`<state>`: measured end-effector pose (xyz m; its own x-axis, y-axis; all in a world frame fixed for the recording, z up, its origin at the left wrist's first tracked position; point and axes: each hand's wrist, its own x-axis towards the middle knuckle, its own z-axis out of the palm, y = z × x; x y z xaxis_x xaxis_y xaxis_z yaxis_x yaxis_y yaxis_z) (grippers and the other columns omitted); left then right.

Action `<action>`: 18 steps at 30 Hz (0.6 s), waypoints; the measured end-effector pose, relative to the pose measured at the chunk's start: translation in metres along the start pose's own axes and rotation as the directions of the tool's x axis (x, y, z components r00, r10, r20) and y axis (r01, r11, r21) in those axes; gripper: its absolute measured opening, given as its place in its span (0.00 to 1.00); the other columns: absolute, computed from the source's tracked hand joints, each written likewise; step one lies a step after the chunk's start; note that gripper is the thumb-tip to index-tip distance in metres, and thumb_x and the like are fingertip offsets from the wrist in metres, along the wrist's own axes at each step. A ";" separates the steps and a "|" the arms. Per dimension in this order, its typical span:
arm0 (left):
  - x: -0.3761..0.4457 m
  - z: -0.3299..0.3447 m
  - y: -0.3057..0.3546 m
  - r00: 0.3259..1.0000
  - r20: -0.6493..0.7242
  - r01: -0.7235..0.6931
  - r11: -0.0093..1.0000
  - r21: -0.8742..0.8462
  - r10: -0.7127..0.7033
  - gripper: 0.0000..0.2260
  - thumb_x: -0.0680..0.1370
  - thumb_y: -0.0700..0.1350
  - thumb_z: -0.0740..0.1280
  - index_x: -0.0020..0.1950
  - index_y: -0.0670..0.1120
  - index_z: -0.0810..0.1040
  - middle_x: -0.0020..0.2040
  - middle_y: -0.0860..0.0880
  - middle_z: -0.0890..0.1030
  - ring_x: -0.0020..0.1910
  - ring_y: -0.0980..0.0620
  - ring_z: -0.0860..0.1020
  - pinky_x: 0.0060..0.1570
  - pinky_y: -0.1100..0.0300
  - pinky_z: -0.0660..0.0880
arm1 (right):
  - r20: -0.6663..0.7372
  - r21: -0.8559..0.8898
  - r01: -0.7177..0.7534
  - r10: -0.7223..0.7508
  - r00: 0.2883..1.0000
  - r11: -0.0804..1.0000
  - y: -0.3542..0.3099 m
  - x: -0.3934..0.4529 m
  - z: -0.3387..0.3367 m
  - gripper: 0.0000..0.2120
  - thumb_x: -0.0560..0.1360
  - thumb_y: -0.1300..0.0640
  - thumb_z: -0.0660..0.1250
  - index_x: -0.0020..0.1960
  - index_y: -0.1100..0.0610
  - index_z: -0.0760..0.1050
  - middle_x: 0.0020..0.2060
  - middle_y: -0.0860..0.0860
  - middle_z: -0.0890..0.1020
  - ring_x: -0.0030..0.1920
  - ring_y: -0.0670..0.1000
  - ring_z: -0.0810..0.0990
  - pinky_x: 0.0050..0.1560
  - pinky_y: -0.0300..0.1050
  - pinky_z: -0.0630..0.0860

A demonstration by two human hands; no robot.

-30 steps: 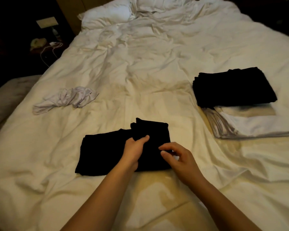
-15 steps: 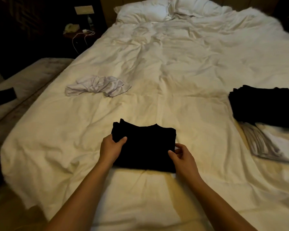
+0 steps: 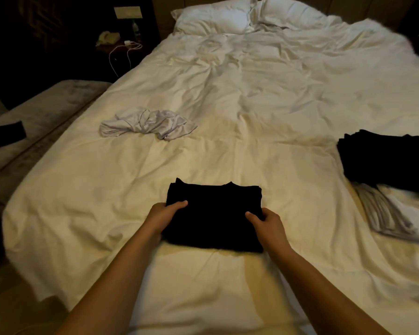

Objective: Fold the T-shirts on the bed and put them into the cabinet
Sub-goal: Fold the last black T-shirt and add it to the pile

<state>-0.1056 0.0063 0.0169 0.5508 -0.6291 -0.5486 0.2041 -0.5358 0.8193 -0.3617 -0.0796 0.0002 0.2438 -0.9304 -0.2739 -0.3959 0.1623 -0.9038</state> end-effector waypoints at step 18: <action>-0.057 0.177 0.053 0.935 0.206 -0.261 0.953 -0.153 0.289 0.11 0.80 0.48 0.68 0.61 0.47 0.82 0.52 0.47 0.86 0.51 0.48 0.85 0.54 0.52 0.80 | -0.220 0.173 0.132 -0.092 0.971 0.976 0.003 0.014 -0.187 0.06 0.78 0.60 0.68 0.54 0.53 0.77 0.47 0.54 0.85 0.44 0.52 0.85 0.47 0.50 0.83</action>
<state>-0.2700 -0.0859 0.0622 0.4068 -0.8593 -0.3100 0.1742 -0.2602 0.9497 -0.5252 -0.1534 0.0558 0.0781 -0.9908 -0.1105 -0.2008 0.0930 -0.9752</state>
